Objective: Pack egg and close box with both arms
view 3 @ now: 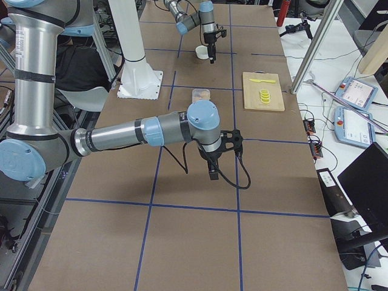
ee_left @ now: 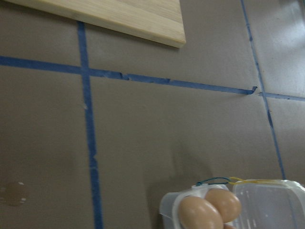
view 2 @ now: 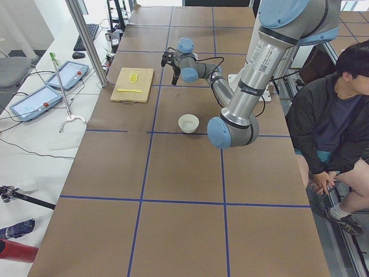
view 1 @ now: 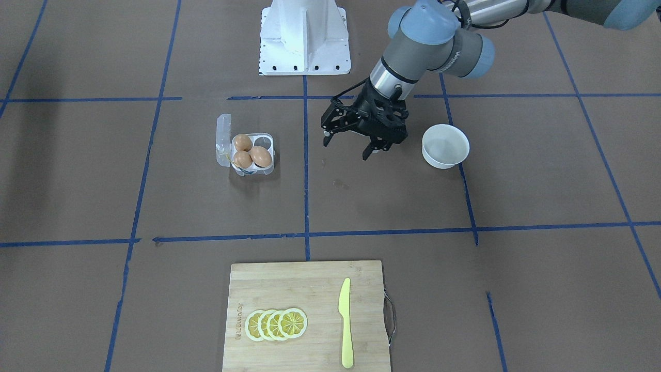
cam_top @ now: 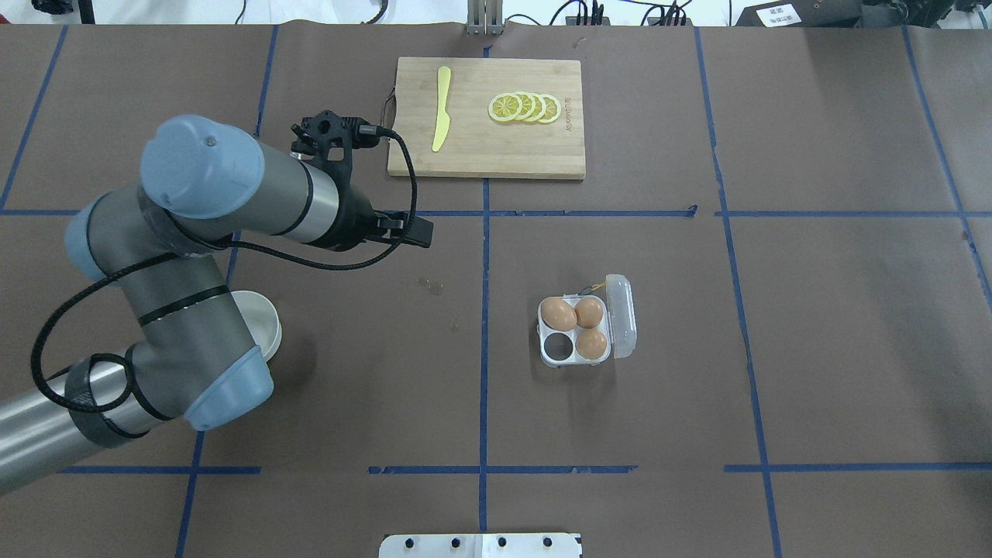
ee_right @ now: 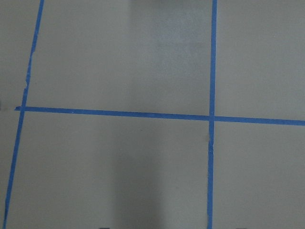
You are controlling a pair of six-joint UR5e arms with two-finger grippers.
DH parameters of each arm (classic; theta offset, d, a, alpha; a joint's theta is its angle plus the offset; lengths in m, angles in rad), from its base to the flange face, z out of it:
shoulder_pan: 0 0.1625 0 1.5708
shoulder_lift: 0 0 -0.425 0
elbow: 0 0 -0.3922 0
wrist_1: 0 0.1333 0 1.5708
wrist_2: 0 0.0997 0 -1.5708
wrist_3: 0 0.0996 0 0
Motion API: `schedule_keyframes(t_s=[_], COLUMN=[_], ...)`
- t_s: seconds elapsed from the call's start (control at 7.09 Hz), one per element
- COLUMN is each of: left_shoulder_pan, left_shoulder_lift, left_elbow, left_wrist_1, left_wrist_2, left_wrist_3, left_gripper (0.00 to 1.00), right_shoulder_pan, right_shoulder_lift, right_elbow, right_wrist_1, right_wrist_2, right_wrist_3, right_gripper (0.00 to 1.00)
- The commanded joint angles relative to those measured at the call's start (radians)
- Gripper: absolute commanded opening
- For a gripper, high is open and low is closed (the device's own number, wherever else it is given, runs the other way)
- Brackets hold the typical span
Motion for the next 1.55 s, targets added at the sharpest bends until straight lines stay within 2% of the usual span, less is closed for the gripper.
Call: schedule_keyframes(t_s=[0.0, 0.42, 0.71, 0.85, 0.99, 1.13, 1.27, 1.41], left_shoulder_pan=[-0.17, -0.539, -0.687, -0.817, -0.885, -0.905, -0.907, -0.907], left_shoulder_lift=[0.12, 0.318, 0.42, 0.476, 0.469, 0.469, 0.48, 0.481], left_elbow=[-0.067, -0.044, 0.075, 0.106, 0.094, 0.064, 0.062, 0.066], left_wrist_1=[0.135, 0.138, 0.163, 0.172, 0.306, 0.382, 0.382, 0.378], left_wrist_2=[-0.019, -0.146, -0.171, -0.177, -0.199, -0.199, -0.202, -0.205], left_wrist_3=[0.351, 0.858, 0.971, 0.985, 0.985, 0.987, 0.988, 0.988], left_gripper=[0.99, 1.0, 1.0, 1.0, 1.0, 1.0, 1.0, 1.0], right_shoulder_pan=[-0.045, -0.189, -0.3, -0.402, -0.525, -0.627, -0.761, -0.859], right_shoulder_lift=[0.001, 0.002, 0.017, 0.021, 0.019, 0.019, 0.037, 0.109], right_elbow=[0.047, 0.156, 0.196, 0.198, 0.195, 0.193, 0.192, 0.17], right_wrist_1=[0.0, 0.001, 0.036, 0.097, 0.177, 0.22, 0.234, 0.234], right_wrist_2=[0.002, -0.009, -0.039, -0.106, -0.19, -0.26, -0.37, -0.444], right_wrist_3=[0.079, 0.301, 0.464, 0.569, 0.707, 0.79, 0.884, 0.948], right_gripper=[0.92, 0.92, 0.92, 0.92, 0.92, 0.92, 0.92, 0.93])
